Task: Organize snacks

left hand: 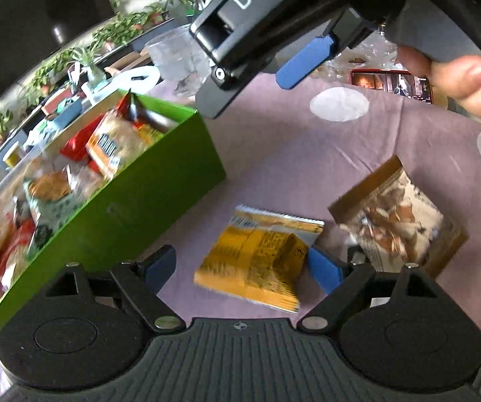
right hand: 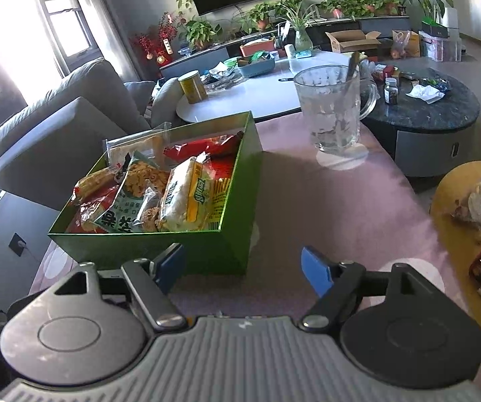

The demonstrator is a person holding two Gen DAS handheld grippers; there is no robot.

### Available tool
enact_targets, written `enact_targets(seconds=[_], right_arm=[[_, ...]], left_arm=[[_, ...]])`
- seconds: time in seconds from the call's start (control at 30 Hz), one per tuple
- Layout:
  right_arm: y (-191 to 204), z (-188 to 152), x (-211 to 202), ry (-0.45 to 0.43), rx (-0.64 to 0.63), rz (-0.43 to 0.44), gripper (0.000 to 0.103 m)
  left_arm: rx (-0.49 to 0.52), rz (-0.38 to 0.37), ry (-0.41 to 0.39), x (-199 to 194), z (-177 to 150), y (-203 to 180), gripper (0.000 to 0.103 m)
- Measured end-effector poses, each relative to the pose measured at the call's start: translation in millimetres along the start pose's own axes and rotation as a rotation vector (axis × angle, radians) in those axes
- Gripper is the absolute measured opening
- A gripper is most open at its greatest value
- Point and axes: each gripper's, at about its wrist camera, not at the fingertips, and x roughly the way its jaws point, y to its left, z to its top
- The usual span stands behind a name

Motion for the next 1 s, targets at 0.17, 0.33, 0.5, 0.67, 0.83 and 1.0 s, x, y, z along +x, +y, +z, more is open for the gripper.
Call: enact_targets(seconds=[0.17,0.33,0.5,0.67,0.83,1.0], right_arm=[[-5.1,-1.5,-0.3,0.002,0.017,-0.010,0.085],[-5.1,-2.4,1.4,0.013,0.017,-0.014,0.085],[-4.2,-7.6,-1.9,0.026,0.007,-0.015,0.085],[-1.6,-25.8,-10.2,0.072,-0.022,-0.048,0.087],[8.3,-58.1,-27.0,0.118,-0.099,-0.101,0.091],[14.2,-80.8,-35.3,0.173,-0.125,-0.115,0.092]], left_arm=[[-0.113,-0.064,0.015,6.6,2.0,14.0,0.072],[-0.178,-0.076,0.015,-1.8,-5.3,15.8,0.056],[-0.299,-0.001,0.015,-15.1,-18.2,27.9,0.050],[-0.394,0.031,-0.018,-34.8,-34.4,43.6,0.040],[-0.380,0.031,0.003,-34.1,-39.1,41.0,0.067],[-0.350,0.035,0.027,-27.6,-39.7,35.1,0.076]])
